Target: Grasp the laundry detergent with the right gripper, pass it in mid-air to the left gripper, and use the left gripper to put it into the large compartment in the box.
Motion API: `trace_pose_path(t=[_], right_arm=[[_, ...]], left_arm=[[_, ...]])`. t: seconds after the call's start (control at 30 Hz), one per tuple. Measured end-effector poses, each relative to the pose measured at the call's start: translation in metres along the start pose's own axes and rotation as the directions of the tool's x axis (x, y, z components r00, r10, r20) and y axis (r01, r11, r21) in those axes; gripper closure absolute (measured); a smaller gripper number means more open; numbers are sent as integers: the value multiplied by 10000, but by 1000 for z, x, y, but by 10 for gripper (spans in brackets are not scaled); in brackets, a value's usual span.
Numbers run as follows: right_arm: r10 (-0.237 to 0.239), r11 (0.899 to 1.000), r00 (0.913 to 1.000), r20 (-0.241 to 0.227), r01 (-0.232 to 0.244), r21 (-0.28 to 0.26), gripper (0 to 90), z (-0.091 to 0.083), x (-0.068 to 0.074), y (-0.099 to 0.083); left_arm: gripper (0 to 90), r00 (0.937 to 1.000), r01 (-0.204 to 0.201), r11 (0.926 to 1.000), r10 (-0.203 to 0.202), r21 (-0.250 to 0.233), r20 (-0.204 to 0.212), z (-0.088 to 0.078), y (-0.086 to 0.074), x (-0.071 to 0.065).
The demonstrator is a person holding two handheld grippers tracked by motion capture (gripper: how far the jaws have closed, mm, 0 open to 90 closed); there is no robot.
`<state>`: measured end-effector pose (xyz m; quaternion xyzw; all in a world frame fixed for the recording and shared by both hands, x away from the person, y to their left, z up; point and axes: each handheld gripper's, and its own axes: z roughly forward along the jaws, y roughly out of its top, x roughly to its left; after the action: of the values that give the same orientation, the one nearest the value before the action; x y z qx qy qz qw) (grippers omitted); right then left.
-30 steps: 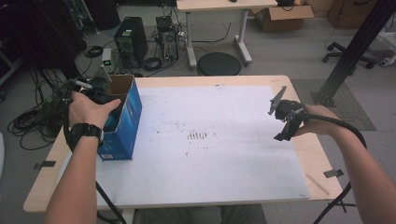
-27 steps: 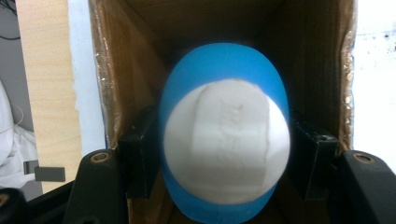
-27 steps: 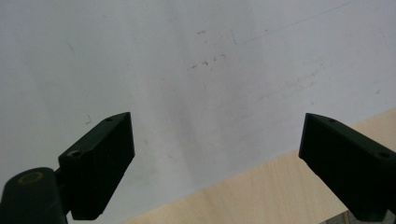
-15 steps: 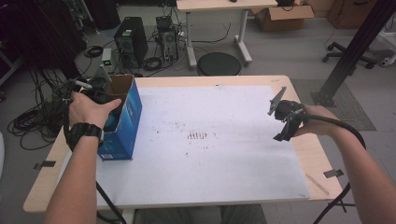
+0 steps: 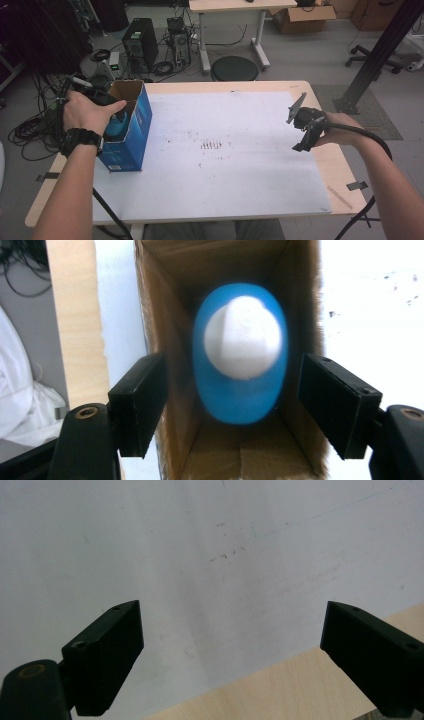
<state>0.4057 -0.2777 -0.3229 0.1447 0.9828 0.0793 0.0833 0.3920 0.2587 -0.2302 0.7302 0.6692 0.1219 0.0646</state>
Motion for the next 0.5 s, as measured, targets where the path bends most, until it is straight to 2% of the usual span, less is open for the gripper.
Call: trace_pose_path(t=[0.2, 0.3, 0.37, 0.5], right_arm=[[-163, 9997, 9998, 107, 164, -178, 99, -6, 4, 9], [-232, 9994, 9997, 83, 233, -246, 98, -7, 6, 12], [-275, 9992, 9996, 28, 275, -296, 98, -7, 8, 14], [-347, 9989, 9994, -18, 347, -318, 96, -6, 7, 18]], left_arm=[[276, 9984, -552, 9978, 554, -370, 59, -20, 0, -14], [266, 9948, -955, 9939, 972, -550, 294, -25, 0, -26], [257, 9911, -1234, 9903, 1262, -646, 419, -26, 0, -36], [247, 9778, -2000, 9767, 2041, -783, 482, -25, 0, -59]])
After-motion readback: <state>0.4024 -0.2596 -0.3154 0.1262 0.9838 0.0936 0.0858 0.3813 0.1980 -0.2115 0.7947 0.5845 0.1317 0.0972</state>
